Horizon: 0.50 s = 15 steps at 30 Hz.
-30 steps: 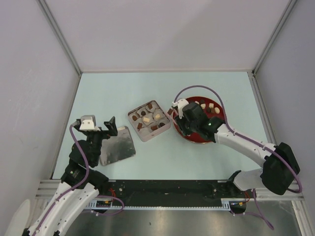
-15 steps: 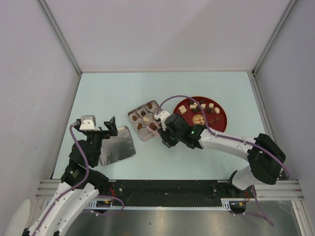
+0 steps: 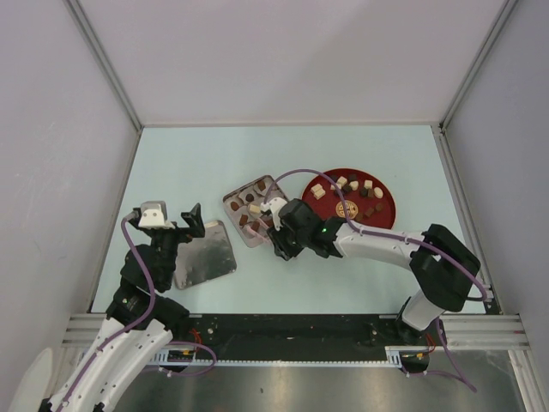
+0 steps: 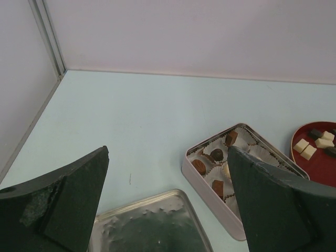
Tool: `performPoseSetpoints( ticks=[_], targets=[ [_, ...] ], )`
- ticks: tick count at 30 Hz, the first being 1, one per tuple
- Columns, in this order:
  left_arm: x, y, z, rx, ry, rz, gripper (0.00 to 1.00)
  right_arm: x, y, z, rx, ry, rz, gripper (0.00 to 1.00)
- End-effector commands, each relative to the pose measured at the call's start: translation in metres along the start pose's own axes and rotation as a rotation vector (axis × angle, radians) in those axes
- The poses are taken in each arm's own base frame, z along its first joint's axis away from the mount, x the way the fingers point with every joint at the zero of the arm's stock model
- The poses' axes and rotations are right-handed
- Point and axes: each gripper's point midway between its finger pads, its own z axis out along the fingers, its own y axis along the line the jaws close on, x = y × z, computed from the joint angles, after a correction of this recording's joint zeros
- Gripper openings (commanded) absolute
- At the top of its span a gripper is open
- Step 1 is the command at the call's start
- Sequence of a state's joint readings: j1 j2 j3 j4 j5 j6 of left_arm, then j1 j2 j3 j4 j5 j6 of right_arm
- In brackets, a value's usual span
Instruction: Pack the chocolate
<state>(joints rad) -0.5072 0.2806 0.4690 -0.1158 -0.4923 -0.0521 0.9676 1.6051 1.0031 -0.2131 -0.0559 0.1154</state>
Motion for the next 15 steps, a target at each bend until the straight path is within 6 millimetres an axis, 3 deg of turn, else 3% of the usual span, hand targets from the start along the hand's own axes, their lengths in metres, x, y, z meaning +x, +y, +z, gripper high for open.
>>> performPoseSetpoints(
  ticks=[1,15],
  targets=[
    [-0.005,0.001,0.0,0.0,-0.017,-0.001,1.0,-0.036,0.015,0.0,-0.055,-0.094,-0.021,0.2],
    [-0.005,0.001,0.0,0.0,-0.02,-0.001,1.0,-0.026,0.015,0.005,-0.058,-0.044,-0.033,0.38]
  ],
)
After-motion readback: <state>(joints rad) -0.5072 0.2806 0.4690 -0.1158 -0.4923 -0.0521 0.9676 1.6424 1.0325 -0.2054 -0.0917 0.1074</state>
